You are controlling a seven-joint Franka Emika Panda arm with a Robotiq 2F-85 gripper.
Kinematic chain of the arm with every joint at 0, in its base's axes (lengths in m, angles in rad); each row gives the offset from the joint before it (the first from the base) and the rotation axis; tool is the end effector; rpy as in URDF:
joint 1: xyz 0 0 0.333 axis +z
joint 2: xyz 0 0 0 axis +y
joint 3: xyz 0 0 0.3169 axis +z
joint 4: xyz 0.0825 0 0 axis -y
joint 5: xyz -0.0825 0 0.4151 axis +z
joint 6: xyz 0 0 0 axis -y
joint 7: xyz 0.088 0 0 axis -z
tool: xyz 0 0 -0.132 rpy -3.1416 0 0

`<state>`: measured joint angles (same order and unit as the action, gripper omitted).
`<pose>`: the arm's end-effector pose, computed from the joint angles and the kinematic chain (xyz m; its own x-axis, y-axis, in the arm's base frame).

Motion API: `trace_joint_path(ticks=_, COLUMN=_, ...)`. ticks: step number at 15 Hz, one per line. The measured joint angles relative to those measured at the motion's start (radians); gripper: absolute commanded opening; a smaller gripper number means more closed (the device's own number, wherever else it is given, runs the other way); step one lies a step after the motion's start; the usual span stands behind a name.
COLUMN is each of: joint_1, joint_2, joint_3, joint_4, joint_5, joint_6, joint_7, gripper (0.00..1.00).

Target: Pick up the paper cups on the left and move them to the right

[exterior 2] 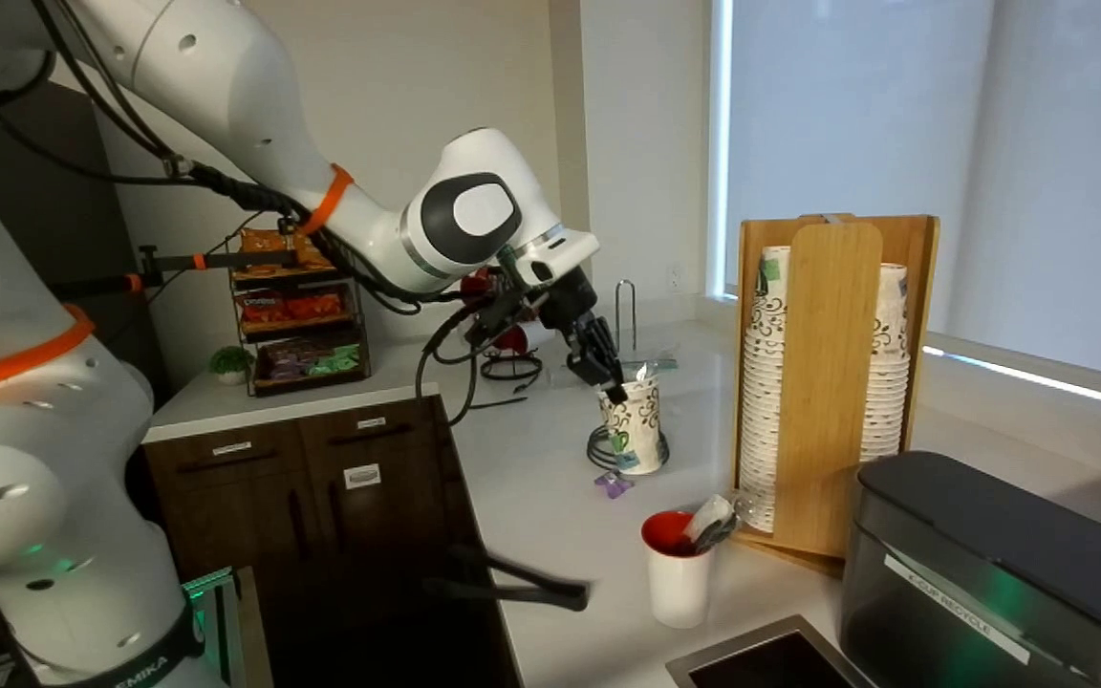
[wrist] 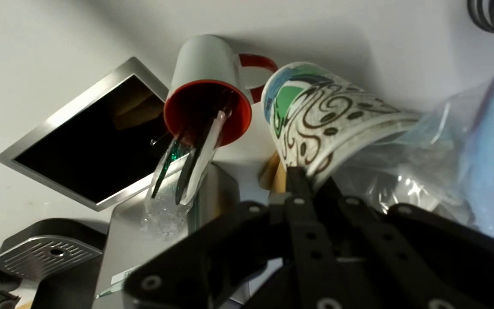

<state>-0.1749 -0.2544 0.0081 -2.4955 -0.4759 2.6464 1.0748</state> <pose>0.5026 -0.0778 0.3793 0.5517 -0.6903 0.4681 -0.7401 -0.6640 -0.1069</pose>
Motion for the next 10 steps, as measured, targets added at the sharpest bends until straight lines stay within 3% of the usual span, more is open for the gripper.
trace_joint_path(ticks=1, joint_1=-0.001, joint_2=0.000, joint_3=0.000, joint_4=0.003, joint_5=0.000, joint_6=0.000, joint_7=0.000, gripper=0.10)
trace_joint_path(ticks=2, joint_1=-0.001, joint_2=0.000, joint_3=0.000, joint_4=0.004, joint_5=0.000, joint_6=0.000, joint_7=0.000, gripper=0.02)
trace_joint_path(ticks=8, joint_1=-0.003, joint_2=0.013, joint_3=0.022, joint_4=0.004, joint_5=0.000, joint_6=0.000, joint_7=0.000, gripper=0.02)
trace_joint_path(ticks=9, joint_1=-0.003, joint_2=0.020, joint_3=0.029, joint_4=0.004, joint_5=0.000, joint_6=0.000, joint_7=0.000, gripper=0.10)
trace_joint_path(ticks=10, joint_1=-0.003, joint_2=0.028, joint_3=0.035, joint_4=0.004, joint_5=0.000, joint_6=0.000, joint_7=0.000, gripper=0.10)
